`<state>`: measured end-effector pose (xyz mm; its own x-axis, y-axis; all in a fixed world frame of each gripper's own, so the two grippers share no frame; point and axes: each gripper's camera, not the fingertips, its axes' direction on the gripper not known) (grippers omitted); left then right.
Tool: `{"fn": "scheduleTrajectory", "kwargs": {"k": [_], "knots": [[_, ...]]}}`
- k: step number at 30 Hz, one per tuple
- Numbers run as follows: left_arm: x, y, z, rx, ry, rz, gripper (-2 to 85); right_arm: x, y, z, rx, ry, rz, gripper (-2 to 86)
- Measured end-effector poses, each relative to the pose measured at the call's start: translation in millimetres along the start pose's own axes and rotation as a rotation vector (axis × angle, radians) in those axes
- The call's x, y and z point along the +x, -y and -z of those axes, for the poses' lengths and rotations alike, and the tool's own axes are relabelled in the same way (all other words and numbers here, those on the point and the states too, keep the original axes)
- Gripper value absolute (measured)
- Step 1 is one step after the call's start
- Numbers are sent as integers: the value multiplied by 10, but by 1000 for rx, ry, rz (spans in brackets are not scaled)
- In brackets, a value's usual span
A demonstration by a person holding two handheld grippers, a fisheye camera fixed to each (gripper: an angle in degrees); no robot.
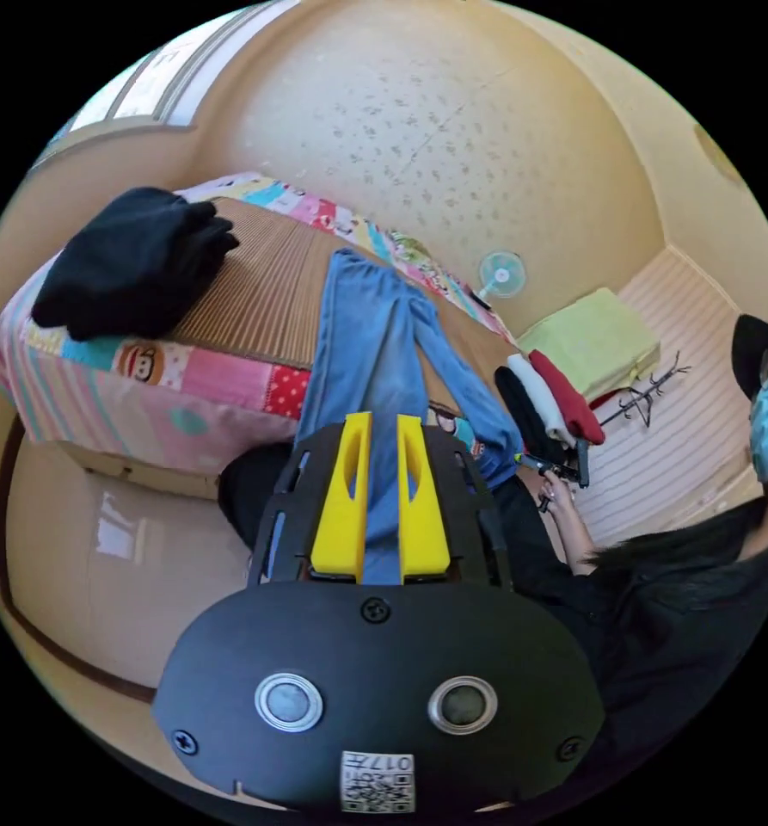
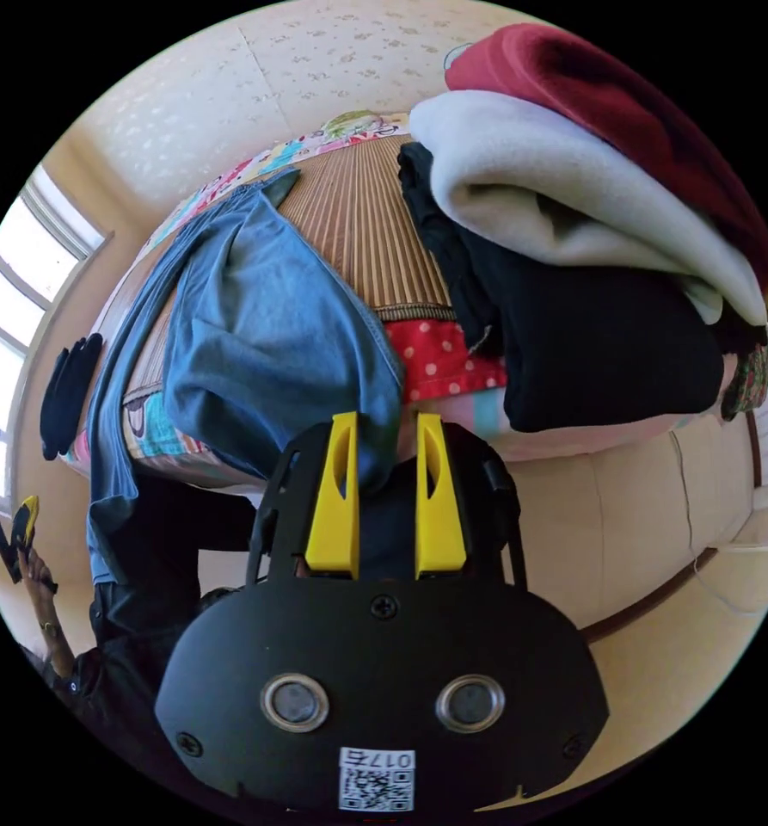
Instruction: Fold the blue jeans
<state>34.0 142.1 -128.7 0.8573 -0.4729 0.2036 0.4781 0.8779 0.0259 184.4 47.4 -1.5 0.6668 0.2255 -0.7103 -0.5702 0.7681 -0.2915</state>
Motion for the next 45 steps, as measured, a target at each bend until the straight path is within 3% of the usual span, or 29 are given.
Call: {"fn": "scheduleTrajectory", "kwargs": {"k": [7, 11, 13, 16, 21, 25, 28, 31, 33, 39, 42, 45], "knots": [[516, -173, -306, 69, -208, -171, 61, 335, -184, 206, 107, 127, -5, 70], [831, -282, -547, 64, -274, -222, 60, 290, -141, 177, -29, 208, 53, 28], [966, -301, -717, 46, -295, -220, 62, 61, -175, 489, -12, 533, 196, 23], [1141, -220, -1158, -81, -350, -159, 97, -336, -373, 838, 135, 675, 368, 21], [1406, -24, -1989, -338, -374, -77, 131, -814, -535, 733, 62, 725, 454, 20], [1494, 54, -2376, -431, -327, -62, 142, -1020, -746, 821, 91, 843, 500, 21], [1545, 83, -2528, -450, -386, -68, 142, -1168, -868, 862, 97, 821, 567, 22], [1555, 69, -2677, -513, -296, -69, 122, -1332, -921, 787, 43, 739, 639, 25], [1472, 81, -2657, -494, -273, -50, 34, -1383, -929, 749, 23, 742, 665, 28], [1189, 199, -2480, -466, -295, 8, 2, -1347, -686, 773, -84, 748, 861, 51], [1054, 242, -2449, -458, -335, 46, 0, -1184, -178, 822, 7, 678, 782, 84], [927, 297, -2443, -445, -381, 91, -2, -1064, 730, 411, -65, 625, 476, 127]]}}
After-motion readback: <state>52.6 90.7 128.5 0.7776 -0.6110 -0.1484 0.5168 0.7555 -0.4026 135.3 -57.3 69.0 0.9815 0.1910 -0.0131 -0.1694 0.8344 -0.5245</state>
